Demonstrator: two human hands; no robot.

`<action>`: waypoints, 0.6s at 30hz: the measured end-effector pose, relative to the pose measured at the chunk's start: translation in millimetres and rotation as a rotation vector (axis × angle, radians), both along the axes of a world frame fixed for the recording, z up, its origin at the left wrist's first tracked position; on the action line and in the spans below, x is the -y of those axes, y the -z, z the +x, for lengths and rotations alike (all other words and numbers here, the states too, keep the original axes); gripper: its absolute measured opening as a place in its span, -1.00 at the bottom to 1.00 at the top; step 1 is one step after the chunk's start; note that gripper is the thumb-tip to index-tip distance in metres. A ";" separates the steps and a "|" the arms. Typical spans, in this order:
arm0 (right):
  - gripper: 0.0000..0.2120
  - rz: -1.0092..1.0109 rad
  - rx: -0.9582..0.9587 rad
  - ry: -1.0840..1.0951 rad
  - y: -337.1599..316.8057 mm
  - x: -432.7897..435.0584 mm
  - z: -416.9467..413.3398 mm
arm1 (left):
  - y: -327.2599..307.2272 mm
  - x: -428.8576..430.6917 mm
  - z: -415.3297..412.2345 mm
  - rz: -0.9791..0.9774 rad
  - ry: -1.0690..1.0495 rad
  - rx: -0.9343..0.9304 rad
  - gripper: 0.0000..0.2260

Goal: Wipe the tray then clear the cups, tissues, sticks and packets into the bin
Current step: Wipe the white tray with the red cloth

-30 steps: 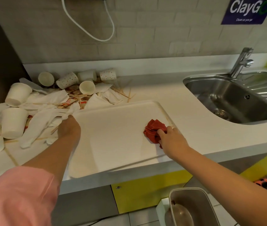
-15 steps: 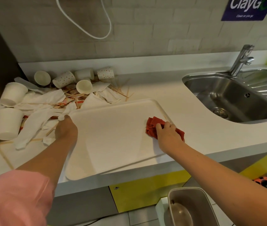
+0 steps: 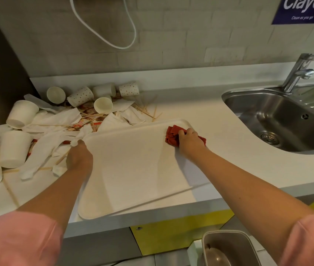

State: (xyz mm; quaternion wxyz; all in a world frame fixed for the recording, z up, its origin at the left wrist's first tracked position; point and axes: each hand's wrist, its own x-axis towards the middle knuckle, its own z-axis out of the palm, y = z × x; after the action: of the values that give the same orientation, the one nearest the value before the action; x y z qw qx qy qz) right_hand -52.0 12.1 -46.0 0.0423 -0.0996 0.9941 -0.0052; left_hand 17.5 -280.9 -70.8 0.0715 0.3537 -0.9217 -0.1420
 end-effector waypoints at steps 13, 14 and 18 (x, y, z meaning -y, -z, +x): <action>-0.53 -0.084 0.096 0.165 -19.1 14.2 -42.4 | 0.2 1.3 2.8 -0.006 0.004 -0.022 -0.67; -0.50 -0.135 0.100 0.184 -20.5 13.3 -43.6 | -0.3 1.0 3.1 0.003 0.011 -0.042 -0.68; -0.42 -0.245 0.172 0.276 -26.7 9.4 -45.2 | -2.7 -1.7 6.0 0.053 0.023 -0.126 -0.70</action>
State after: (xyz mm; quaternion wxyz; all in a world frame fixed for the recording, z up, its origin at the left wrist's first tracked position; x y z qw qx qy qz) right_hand -97.3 2.7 -19.3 0.1133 0.0337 0.9830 -0.1405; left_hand 23.5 -279.2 -68.1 0.1184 0.3351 -0.9153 -0.1894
